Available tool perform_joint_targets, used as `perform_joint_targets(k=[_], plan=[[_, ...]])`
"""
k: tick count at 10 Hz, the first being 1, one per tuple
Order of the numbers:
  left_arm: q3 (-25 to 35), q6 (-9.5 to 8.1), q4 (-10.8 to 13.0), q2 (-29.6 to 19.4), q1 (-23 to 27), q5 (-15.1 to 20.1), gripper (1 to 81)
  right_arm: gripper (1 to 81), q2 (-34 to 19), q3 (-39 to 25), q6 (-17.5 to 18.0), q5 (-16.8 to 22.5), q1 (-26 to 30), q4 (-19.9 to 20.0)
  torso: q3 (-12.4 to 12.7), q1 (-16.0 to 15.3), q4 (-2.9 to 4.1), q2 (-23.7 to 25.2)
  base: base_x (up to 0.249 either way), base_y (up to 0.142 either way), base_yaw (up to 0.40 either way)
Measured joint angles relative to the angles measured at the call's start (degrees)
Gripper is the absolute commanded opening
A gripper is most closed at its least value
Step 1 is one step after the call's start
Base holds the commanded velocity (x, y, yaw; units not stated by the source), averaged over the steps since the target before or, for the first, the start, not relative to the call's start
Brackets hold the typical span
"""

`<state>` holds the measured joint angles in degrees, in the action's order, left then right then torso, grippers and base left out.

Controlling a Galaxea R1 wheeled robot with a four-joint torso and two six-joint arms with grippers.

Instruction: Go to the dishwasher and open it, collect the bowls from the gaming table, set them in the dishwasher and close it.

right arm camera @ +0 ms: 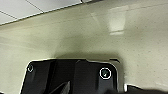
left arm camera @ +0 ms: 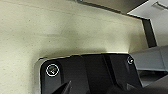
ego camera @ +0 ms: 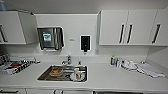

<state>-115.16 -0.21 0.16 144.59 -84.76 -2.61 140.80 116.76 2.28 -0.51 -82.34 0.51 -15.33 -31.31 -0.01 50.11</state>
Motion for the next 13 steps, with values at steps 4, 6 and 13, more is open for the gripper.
perform_joint_targets(k=[4,6,13], plan=[[0.1,-0.01,0.0,-0.5,0.5,-0.4,81.1,81.1,0.2,-0.7,0.4,-0.1,1.4,0.2,-4.8,-4.5,0.00,7.1,0.000,0.000,0.000],[0.2,-0.01,0.0,-0.6,0.3,-0.1,81.1,81.1,0.0,-1.1,0.4,0.0,1.5,0.2,-5.2,-7.1,0.00,11.1,0.000,0.000,0.000],[0.2,-0.04,0.0,-0.6,0.0,0.0,81.1,81.1,-1.2,-3.3,0.6,0.1,1.3,0.2,-5.2,-14.2,0.00,22.6,0.000,0.000,0.000]])
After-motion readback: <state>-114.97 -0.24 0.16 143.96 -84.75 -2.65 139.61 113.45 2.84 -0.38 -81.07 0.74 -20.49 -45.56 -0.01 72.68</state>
